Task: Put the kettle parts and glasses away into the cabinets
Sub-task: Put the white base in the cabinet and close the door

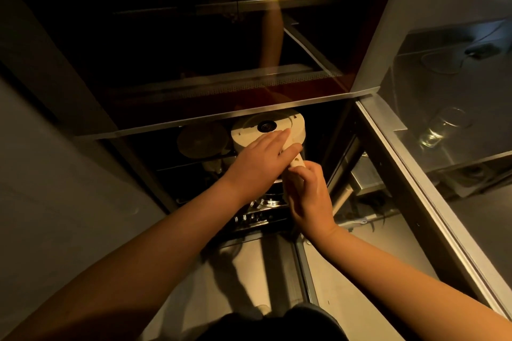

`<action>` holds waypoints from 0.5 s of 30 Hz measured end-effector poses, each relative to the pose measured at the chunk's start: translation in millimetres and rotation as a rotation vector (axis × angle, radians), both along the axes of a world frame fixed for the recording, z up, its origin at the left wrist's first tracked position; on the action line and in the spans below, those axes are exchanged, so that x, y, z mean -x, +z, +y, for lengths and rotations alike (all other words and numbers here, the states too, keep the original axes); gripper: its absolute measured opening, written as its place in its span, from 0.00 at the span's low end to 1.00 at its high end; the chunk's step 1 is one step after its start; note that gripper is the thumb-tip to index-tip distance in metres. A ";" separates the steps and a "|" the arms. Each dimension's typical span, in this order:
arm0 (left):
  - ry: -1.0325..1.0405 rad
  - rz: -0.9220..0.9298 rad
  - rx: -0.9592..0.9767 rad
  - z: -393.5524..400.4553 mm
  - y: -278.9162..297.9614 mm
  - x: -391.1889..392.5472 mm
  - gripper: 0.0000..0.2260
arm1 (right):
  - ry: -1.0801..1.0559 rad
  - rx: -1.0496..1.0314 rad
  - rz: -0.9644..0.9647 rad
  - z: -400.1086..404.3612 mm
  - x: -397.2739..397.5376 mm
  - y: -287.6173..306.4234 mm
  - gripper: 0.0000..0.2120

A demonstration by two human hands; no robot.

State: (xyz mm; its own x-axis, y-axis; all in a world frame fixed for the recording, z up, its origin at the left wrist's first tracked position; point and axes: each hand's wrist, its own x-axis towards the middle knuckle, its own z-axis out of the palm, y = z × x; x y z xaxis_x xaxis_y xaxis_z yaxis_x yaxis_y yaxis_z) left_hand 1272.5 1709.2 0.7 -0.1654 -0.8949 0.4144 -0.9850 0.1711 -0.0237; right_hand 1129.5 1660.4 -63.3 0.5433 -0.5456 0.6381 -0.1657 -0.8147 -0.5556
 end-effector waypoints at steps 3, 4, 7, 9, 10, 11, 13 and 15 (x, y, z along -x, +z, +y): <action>0.015 -0.011 -0.008 -2.1 -0.1 -0.2 0.20 | -0.006 0.007 -0.020 -3.5 -4.7 -4.5 0.32; 0.019 -0.016 -0.009 -2.9 -0.3 -1.0 0.20 | -0.009 0.013 -0.026 -4.8 -6.3 -6.1 0.32; 0.024 -0.037 -0.012 -5.6 -1.4 -3.1 0.20 | -0.021 0.025 -0.043 -10.5 -12.2 -11.2 0.33; 0.027 -0.047 -0.018 -8.2 -1.7 -4.0 0.20 | -0.030 0.016 -0.056 -12.8 -16.4 -14.4 0.32; 0.027 -0.052 -0.019 -9.6 -1.9 -4.7 0.20 | -0.035 0.006 -0.063 -13.3 -18.6 -15.7 0.29; 0.025 -0.056 -0.021 -10.8 -1.5 -5.2 0.20 | -0.040 -0.004 -0.071 -13.5 -20.5 -16.6 0.26; 0.008 -0.063 -0.028 -14.0 0.8 -6.2 0.21 | -0.050 -0.025 -0.094 -14.4 -23.4 -17.1 0.23; -0.004 -0.071 -0.022 -16.5 4.9 -5.4 0.22 | -0.064 -0.029 -0.117 -15.8 -24.2 -15.5 0.22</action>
State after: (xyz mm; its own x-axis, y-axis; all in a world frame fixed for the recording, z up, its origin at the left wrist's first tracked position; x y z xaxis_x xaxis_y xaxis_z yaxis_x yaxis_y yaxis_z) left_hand 1278.0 1692.6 5.6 -0.1975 -0.9031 0.3814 -0.9802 0.1765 -0.0898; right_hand 1153.7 1644.6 -78.7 0.4295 -0.5961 0.6784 -0.1495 -0.7878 -0.5976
